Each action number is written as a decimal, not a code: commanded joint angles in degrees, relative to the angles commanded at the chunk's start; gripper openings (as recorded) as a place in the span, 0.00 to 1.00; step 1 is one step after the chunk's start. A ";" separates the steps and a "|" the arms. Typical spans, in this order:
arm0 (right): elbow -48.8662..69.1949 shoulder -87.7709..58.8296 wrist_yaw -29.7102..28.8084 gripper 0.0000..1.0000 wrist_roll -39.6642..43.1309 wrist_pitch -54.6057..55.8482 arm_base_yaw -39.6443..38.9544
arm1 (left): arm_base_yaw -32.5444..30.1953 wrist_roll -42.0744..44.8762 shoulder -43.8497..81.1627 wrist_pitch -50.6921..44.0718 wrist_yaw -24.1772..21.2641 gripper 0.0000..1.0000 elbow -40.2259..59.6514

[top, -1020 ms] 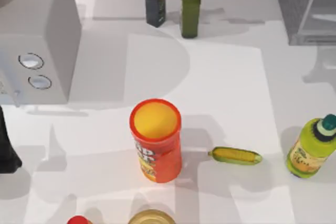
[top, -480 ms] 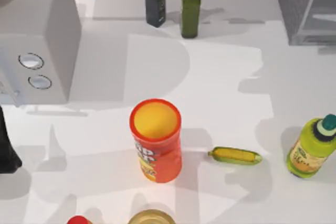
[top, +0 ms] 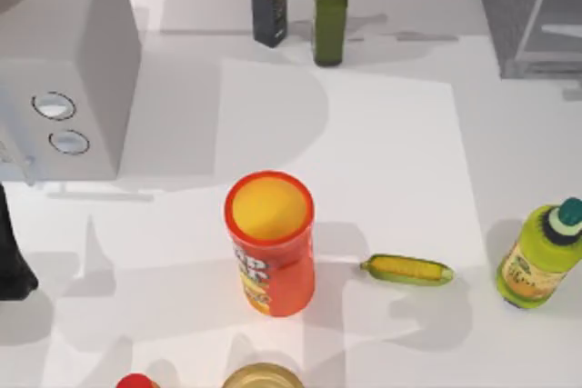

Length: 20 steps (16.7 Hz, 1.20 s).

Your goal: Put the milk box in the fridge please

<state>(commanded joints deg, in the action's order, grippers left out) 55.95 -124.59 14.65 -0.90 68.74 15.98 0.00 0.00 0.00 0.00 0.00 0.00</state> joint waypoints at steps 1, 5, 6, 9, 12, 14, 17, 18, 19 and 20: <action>0.00 0.00 0.00 0.00 0.00 0.00 0.00 | 0.00 0.00 0.00 0.00 0.00 1.00 0.00; 1.24 -1.03 0.10 0.00 -0.19 -1.15 -0.65 | 0.00 0.00 0.00 0.00 0.00 1.00 0.00; 2.62 -1.90 0.09 0.00 -0.29 -2.05 -0.87 | 0.00 0.00 0.00 0.00 0.00 1.00 0.00; 8.96 -5.37 -0.25 0.00 -0.66 -6.00 -1.58 | 0.00 0.00 0.00 0.00 0.00 1.00 0.00; 17.13 -9.12 -1.13 0.00 -0.87 -10.87 -2.10 | 0.00 0.00 0.00 0.00 0.00 1.00 0.00; 22.69 -11.28 -1.86 0.00 -0.78 -14.06 -2.40 | 0.00 0.00 0.00 0.00 0.00 1.00 0.00; 30.14 -13.64 -2.76 0.00 -0.40 -18.22 -2.95 | 0.00 0.00 0.00 0.00 0.00 1.00 0.00; 32.21 -14.18 -2.98 0.00 -0.26 -19.35 -3.14 | 0.00 0.00 0.00 0.00 0.00 1.00 0.00; 33.91 -14.58 -3.15 0.00 -0.12 -20.28 -3.32 | 0.00 0.00 0.00 0.00 0.00 1.00 0.00; 35.21 -14.87 -3.28 0.00 0.00 -20.99 -3.47 | 0.00 0.00 0.00 0.00 0.00 1.00 0.00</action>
<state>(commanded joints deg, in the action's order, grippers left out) 91.16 -139.46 11.37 -0.90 47.74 12.52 0.00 0.00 0.00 0.00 0.00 0.00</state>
